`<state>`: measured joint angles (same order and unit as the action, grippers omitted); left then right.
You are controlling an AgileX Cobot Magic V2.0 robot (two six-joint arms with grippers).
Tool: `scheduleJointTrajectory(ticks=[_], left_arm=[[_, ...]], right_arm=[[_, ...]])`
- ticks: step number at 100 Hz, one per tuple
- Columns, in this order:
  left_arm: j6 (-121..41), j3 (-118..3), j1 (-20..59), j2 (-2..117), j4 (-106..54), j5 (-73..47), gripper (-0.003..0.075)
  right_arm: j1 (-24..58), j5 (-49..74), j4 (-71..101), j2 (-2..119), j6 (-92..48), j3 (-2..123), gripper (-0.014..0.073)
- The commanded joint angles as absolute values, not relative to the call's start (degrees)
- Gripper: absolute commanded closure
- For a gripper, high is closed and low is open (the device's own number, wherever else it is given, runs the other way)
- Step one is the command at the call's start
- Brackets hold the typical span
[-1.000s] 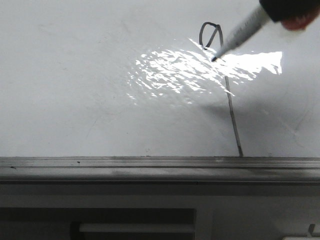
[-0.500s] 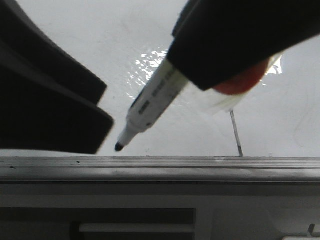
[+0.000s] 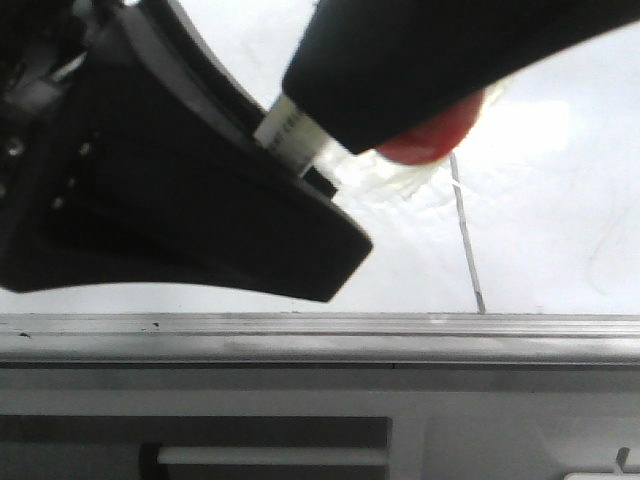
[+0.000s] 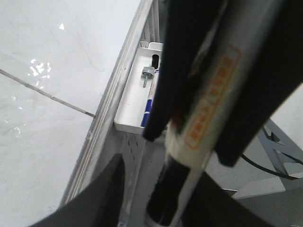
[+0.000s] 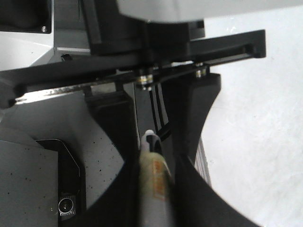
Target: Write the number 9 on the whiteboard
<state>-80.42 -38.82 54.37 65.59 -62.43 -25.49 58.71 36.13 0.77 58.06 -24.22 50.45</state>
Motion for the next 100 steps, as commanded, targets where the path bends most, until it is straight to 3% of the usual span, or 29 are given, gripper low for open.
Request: scheduleJointTrajectory(ticks=[1,13,30,35,52,60,68,75,82,94,100], left_arm=[[-80.32,-41.26,54.54,64.79,-64.94,-21.96,0.0576],[-80.32,-41.26,54.54,64.79,-65.16,-21.96,0.0739],[-80.21,-41.26,54.54,64.79,-67.03,-21.96,0.0741],[-80.21,-41.26,54.28,64.79,-67.64,-21.96,0.0741],[-79.70,-39.37,52.42,64.79,-68.09,-22.08,0.0741],[-79.70,-37.63,51.13,64.79,-69.92,-21.94,0.0741],[-79.70,-36.32,49.58,64.79,-71.66,-21.94,0.0741],[-79.70,-35.68,48.78,64.79,-72.75,-21.94,0.0741],[-79.70,-35.68,48.59,64.79,-72.90,-21.82,0.0741],[-79.70,-35.68,48.59,64.79,-72.90,-21.82,0.0741],[-79.70,-35.68,48.59,64.79,-72.90,-21.68,0.0741]], right_arm=[[58.83,32.45,2.88,57.70,-24.56,52.45,0.0662],[58.83,32.55,2.88,57.84,-24.56,52.45,0.0662],[58.83,32.68,2.88,57.89,-24.56,52.45,0.0620],[58.83,32.68,2.58,57.89,-24.56,52.45,0.0543],[57.85,31.42,-1.32,56.03,-24.44,52.86,0.0113],[55.66,30.20,-1.49,53.67,-24.44,54.14,0.0041],[53.35,27.84,-1.49,50.75,-24.44,55.55,0.0067],[51.46,25.02,-1.49,47.89,-24.44,55.79,0.0141],[49.75,23.60,-1.49,45.45,-24.36,55.79,0.0282],[46.67,24.07,-1.49,42.68,-23.04,55.79,0.0629],[45.29,24.07,-1.49,41.75,-21.36,55.79,0.0653]])
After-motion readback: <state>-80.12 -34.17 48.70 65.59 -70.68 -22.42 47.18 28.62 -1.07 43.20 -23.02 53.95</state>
